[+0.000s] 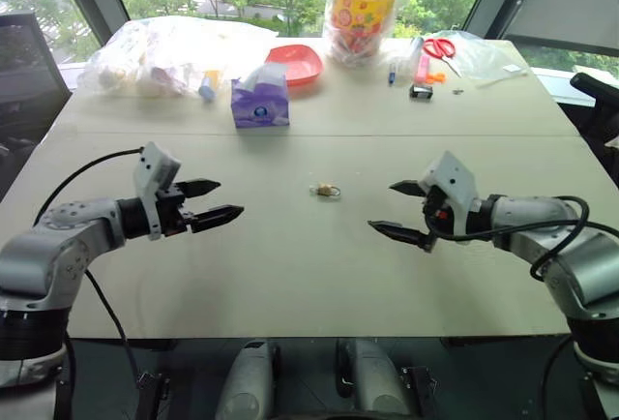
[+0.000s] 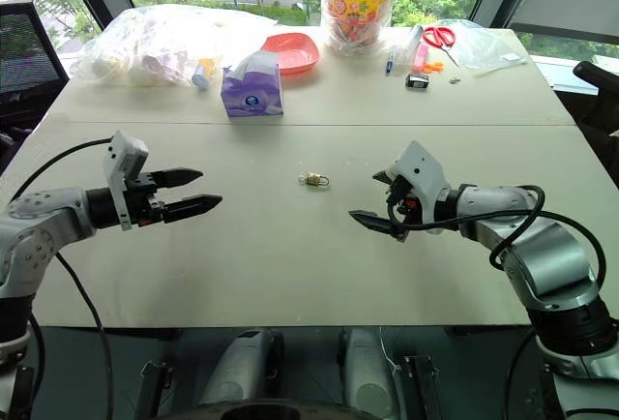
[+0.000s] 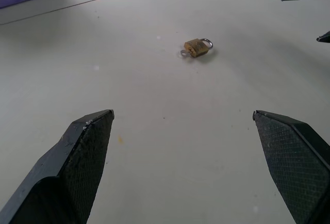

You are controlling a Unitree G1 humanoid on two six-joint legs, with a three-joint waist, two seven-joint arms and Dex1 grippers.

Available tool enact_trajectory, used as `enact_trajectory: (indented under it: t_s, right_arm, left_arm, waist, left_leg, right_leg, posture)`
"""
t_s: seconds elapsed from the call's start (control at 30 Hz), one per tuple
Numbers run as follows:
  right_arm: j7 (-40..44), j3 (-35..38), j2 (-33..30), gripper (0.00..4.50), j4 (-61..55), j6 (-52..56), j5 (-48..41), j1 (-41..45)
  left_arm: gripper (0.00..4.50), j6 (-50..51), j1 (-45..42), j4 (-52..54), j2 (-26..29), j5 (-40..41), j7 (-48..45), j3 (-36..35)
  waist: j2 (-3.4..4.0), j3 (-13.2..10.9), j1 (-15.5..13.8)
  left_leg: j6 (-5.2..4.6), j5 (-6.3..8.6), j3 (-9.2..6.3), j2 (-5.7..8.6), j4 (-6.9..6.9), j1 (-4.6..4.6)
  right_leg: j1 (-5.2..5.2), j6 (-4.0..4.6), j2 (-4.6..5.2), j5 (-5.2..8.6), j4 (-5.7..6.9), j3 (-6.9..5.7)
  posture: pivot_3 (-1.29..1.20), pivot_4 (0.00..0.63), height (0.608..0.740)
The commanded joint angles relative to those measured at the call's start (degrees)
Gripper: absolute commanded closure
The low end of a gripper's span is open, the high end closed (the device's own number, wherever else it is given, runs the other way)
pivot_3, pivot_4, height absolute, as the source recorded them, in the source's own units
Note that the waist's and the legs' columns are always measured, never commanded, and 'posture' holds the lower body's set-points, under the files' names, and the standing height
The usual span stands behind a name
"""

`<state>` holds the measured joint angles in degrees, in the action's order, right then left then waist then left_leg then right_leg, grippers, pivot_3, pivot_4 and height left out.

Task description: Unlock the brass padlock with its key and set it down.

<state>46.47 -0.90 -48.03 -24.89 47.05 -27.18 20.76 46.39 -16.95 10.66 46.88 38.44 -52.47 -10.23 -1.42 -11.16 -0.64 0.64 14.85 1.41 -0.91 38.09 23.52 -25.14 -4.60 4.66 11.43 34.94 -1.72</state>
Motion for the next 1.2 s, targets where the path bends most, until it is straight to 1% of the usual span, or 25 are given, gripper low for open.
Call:
enact_trajectory:
  t_s: [0.03, 0.27, 0.53, 0.67, 0.77, 0.83, 0.97, 1.1, 1.2]
  right_arm:
    - [0.4, -1.3, -0.3, 0.03, 1.0, -2.5, 2.3, 2.3]
    - [0.6, -3.0, 1.0, 0.03, 2.2, -3.3, 3.5, 4.0]
    - [0.2, -4.9, 2.1, 0.03, 5.4, -5.3, 7.0, 6.3]
    - [1.1, -6.4, 2.9, 0.03, 7.1, -5.5, 7.9, 8.3]
    - [1.5, -9.5, 5.4, 0.03, 9.4, -4.6, 8.8, 12.3]
    - [2.8, -12.8, 8.3, 0.03, 12.8, -3.8, 9.5, 16.8]
    - [4.8, -17.7, 14.3, 0.03, 23.4, -4.7, 11.9, 24.9]
    - [7.9, -22.6, 18.1, 0.03, 38.2, -11.6, 17.4, 30.9]
    - [10.9, -23.7, 20.7, 0.03, 47.1, -16.0, 19.2, 33.2]
  left_arm:
    - [0.0, -2.0, -1.1, -0.3, 1.0, -1.1, -2.4, 1.2]
    - [0.0, -2.3, -1.8, -0.2, 0.4, -1.8, -3.4, 2.7]
    - [0.0, -3.6, -3.4, -1.6, -0.1, -3.1, -4.1, 3.8]
    - [0.0, -5.2, -4.9, -3.2, 0.6, -4.7, -5.7, 5.2]
    - [0.0, -8.7, -6.7, -5.2, 2.0, -8.3, -8.3, 7.9]
    - [0.0, -12.5, -8.3, -6.8, 3.6, -12.3, -10.3, 10.6]
    - [0.0, -12.2, -12.1, -7.2, 4.3, -12.1, -12.5, 10.8]
    - [0.0, -11.8, -12.4, -4.9, 4.4, -11.7, -12.0, 9.6]
    - [0.0, -10.4, -10.2, -1.9, 3.6, -10.2, -10.2, 8.1]
  waist:
    - [0.0, 0.0, 0.0]
    - [0.0, 0.0, 0.0]
    - [0.0, 0.0, 0.0]
    - [0.0, 0.0, 0.0]
    - [0.0, 0.0, 0.2]
    - [0.01, 0.0, 0.5]
    - [0.01, 0.0, 1.2]
    - [0.02, 0.0, 1.3]
    - [0.02, 0.0, 1.4]
  left_leg:
    - [0.0, 0.0, 0.0, -0.01, 0.0, 0.0]
    - [0.0, 0.0, 0.01, -0.01, -0.01, 0.12]
    - [0.0, 0.0, 0.06, 0.02, 0.0, 0.12]
    - [0.0, 0.0, 0.08, 0.05, 0.0, 0.12]
    - [0.0, 0.0, 0.08, 0.05, 0.0, 0.12]
    - [-0.01, -0.01, 0.1, 0.04, 0.0, 0.1]
    - [-0.01, -0.01, 0.1, 0.04, 0.01, 0.08]
    - [-0.02, -0.01, 0.12, 0.08, 0.0, 0.11]
    - [-0.04, 0.0, 0.1, 0.12, 0.0, 0.2]
  right_leg:
    - [0.0, -0.02, 0.0, 0.01, 0.0, 0.0]
    - [-0.12, 0.03, 0.0, -0.02, 0.0, 0.01]
    - [-0.1, 0.03, -0.01, -0.02, 0.0, 0.0]
    - [-0.11, 0.03, -0.01, -0.02, 0.0, 0.0]
    - [-0.11, 0.03, -0.06, -0.03, 0.01, 0.0]
    - [-0.12, 0.05, -0.1, -0.04, 0.05, 0.0]
    - [-0.14, 0.06, -0.11, -0.05, 0.13, 0.01]
    - [-0.11, 0.02, -0.06, -0.05, 0.13, 0.03]
    - [-0.15, -0.07, -0.02, -0.1, 0.1, 0.03]
  posture:
    - [0.0, 0.15, 0.74]
    - [0.0, 0.15, 0.74]
    - [0.0, 0.15, 0.74]
    - [0.0, 0.15, 0.74]
    - [0.0, 0.15, 0.74]
    - [0.0, 0.15, 0.74]
    - [0.0, 0.15, 0.74]
    - [0.0, 0.15, 0.74]
    - [0.0, 0.15, 0.74]
